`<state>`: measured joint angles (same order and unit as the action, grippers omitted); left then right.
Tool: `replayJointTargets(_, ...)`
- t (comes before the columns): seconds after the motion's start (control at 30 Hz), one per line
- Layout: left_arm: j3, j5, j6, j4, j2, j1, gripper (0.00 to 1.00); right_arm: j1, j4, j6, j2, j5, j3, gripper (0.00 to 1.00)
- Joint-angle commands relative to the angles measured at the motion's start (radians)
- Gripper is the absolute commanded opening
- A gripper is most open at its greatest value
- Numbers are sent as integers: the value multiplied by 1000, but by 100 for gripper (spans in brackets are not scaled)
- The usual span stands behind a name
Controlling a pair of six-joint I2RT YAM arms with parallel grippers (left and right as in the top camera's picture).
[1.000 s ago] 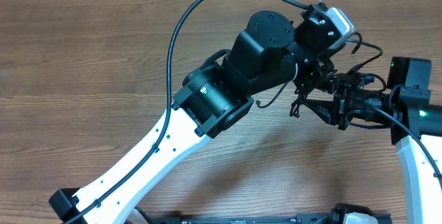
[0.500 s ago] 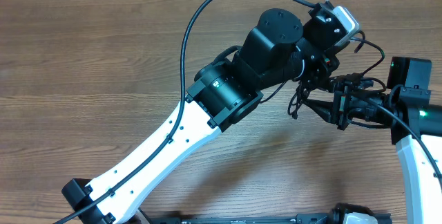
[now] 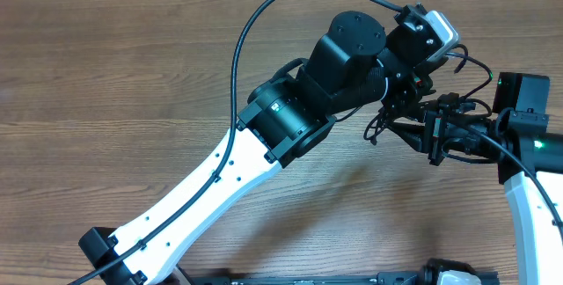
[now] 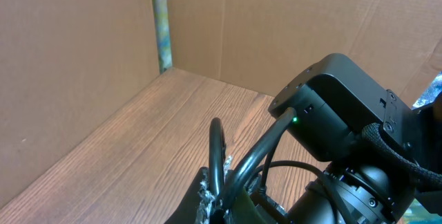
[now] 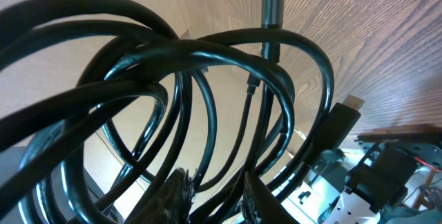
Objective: Untangle cables
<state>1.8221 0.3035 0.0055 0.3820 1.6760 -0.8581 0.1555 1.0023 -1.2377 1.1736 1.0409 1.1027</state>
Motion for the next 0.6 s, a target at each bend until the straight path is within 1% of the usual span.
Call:
replayJointTargets(0.0, 13, -23, -14, -6, -1, -6, 4, -5, -5, 11, 2, 32, 19, 24)
replayJointTargets(0.23, 13, -138, -14, -32, -1, -6, 4, -36, -1, 14, 2, 45, 19, 26)
replayJointTargets(0.3, 13, -174, -32, -47, -1, -6, 4, -47, -2, 13, 2, 42, 19, 27)
replayJointTargets(0.33, 13, -183, -50, -55, -1, -6, 4, -49, -2, 6, 2, 36, 19, 29)
replayJointTargets(0.43, 13, -186, -74, -74, -1, -6, 4, -49, -2, -19, 2, 30, 19, 32)
replayJointTargets(0.57, 13, -262, -101, -80, -1, -6, 4, -49, -2, -23, 2, 31, 19, 32)
